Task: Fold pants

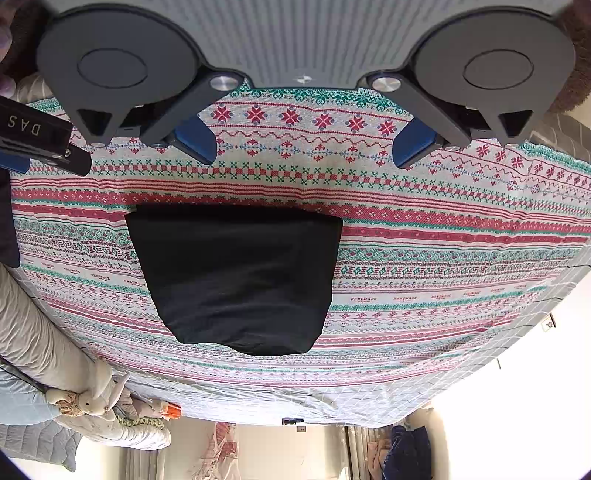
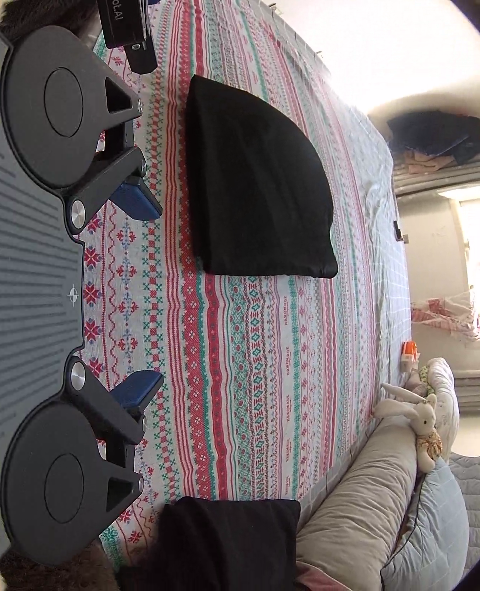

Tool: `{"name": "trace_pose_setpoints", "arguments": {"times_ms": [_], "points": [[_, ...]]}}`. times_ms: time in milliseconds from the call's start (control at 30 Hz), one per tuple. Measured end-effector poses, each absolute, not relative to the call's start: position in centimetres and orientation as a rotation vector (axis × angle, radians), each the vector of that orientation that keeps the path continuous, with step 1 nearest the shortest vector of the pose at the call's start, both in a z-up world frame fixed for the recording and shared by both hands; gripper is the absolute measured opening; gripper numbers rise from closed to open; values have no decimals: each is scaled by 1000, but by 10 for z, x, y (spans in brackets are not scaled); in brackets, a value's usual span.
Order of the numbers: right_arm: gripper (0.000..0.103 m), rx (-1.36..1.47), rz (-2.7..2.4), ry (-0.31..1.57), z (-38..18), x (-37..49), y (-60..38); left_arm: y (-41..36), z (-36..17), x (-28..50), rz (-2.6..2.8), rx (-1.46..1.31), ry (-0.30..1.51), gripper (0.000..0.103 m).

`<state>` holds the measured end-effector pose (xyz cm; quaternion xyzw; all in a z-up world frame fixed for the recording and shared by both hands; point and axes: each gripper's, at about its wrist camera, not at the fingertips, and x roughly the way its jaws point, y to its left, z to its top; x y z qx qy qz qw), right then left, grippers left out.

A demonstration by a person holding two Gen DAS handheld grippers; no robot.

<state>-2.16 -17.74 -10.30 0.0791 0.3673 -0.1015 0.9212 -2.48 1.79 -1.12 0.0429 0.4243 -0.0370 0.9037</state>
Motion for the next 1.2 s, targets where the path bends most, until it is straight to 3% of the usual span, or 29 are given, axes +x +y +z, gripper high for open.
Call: {"name": "trace_pose_setpoints", "arguments": {"times_ms": [1200], "points": [[95, 146, -188, 749, -95, -30, -164, 11, -9, -35, -66, 109, 877, 103]]}}
